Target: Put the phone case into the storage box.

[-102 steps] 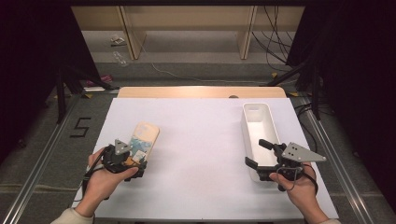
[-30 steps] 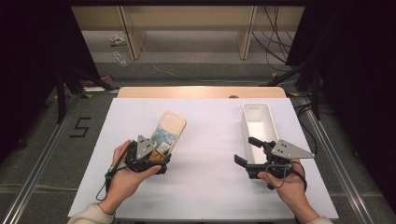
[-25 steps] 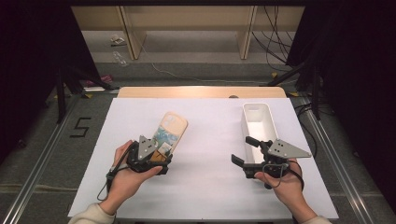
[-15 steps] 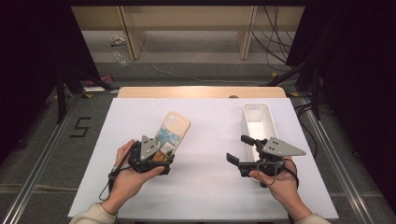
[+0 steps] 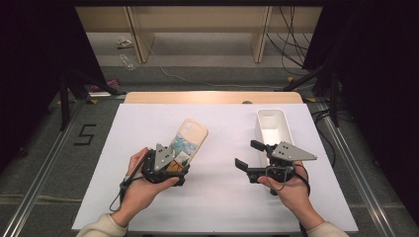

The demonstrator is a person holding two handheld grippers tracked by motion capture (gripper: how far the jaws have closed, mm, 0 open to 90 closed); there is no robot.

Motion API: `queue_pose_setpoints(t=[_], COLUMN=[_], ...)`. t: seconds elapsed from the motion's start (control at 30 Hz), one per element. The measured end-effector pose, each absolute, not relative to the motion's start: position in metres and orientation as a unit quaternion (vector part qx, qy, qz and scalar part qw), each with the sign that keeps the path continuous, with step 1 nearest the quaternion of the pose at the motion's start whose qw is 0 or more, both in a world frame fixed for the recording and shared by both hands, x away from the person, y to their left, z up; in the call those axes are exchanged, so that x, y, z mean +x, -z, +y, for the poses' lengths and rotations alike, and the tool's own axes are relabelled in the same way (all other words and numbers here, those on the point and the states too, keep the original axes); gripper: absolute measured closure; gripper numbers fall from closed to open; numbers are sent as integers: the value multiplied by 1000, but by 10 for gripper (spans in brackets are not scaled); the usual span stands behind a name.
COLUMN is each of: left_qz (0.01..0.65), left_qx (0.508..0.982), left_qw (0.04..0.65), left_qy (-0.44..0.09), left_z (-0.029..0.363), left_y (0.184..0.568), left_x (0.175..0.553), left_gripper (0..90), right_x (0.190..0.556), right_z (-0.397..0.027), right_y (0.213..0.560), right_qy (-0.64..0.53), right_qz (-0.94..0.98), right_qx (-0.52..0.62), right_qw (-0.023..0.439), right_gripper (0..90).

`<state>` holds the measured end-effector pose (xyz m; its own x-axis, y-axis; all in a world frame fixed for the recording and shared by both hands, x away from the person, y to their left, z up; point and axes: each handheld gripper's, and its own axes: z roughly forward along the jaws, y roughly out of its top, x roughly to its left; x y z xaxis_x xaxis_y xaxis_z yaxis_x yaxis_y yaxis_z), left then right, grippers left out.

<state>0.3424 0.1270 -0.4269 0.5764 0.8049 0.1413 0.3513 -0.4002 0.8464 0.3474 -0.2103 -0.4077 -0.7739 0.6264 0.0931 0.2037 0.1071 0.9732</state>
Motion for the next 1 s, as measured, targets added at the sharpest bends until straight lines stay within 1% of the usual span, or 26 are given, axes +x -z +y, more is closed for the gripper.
queue_pose_setpoints(t=[0.13,0.37,1.0], left_qz=[360,358,340], left_qx=[790,794,802], left_qw=[408,409,407], left_qy=[-284,-274,-274], left_z=[125,120,104], left_y=[427,427,428], left_x=[343,342,341], left_gripper=[113,113,113], right_x=[350,353,365], right_z=[-207,-201,-192], right_y=[408,407,403], right_qy=[-603,-602,-603], right_qz=[723,725,722], right_qx=[287,285,288], right_qw=[174,174,178], right_gripper=[153,152,149])
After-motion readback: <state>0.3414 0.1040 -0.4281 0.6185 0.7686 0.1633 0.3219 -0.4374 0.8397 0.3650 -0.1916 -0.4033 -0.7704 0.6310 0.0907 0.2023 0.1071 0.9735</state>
